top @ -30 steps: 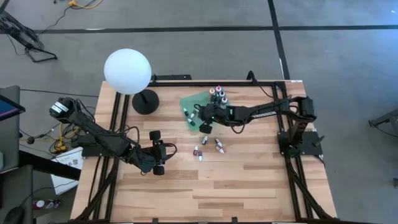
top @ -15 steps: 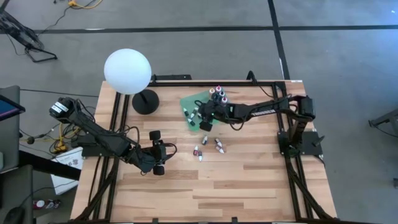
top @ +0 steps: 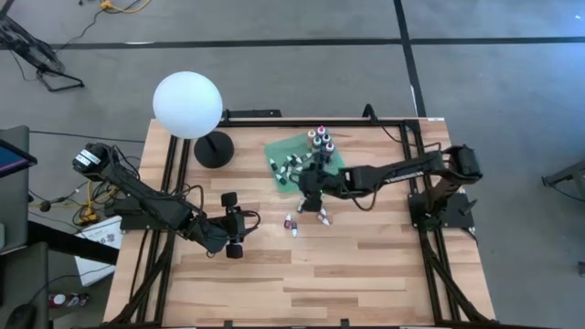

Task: Pick & Place food coloring
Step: Put the red food coloring bottle into the green bin

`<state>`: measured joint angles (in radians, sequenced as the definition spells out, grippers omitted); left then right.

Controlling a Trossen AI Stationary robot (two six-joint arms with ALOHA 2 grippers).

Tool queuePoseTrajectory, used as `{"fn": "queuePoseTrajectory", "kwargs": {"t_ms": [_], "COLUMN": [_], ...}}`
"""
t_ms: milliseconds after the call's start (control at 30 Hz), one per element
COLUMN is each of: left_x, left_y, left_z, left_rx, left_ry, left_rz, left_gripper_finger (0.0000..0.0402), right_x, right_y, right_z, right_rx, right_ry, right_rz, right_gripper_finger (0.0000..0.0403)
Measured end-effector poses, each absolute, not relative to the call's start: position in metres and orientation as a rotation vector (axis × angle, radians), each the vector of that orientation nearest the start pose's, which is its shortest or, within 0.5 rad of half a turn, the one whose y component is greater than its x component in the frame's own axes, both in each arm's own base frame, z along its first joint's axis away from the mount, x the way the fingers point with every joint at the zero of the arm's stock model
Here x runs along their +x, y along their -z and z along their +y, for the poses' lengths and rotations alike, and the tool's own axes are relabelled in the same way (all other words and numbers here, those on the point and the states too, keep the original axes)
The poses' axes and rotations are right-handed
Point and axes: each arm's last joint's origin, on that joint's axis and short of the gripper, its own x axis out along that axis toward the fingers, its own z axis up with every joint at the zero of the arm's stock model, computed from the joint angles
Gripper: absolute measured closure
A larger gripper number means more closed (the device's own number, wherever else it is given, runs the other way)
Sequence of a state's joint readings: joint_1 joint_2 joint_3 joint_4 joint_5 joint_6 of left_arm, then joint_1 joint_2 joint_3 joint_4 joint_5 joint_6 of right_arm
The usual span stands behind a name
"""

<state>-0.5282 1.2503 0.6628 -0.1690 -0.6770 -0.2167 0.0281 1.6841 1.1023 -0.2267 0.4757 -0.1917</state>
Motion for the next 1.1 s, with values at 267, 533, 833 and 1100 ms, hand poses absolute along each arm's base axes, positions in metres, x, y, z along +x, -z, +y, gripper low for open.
{"fn": "queuePoseTrajectory", "kwargs": {"t_ms": [267,533,833,1100], "left_x": [0.233,0.27,0.307,0.319], "left_y": [-0.198,-0.169,-0.145,-0.143], "left_z": [-0.115,-0.11,-0.078,-0.065], "left_rx": [0.262,0.288,0.059,-0.112], "left_ry": [-0.133,-0.098,-0.2,-0.275], "left_rz": [0.553,0.605,0.697,0.628], "left_gripper_finger": [0.0242,0.0242,0.0242,0.0242], "right_x": [0.326,0.299,0.276,0.267], "right_y": [-0.21,-0.187,-0.182,-0.184], "right_z": [0.039,0.07,0.096,0.11], "right_rx": [-0.357,-0.393,-0.389,-0.472], "right_ry": [0.312,0.421,0.507,0.544], "right_rz": [0.898,0.953,0.968,0.913], "right_gripper_finger": [0.0219,0.0225,0.0242,0.0255]}}
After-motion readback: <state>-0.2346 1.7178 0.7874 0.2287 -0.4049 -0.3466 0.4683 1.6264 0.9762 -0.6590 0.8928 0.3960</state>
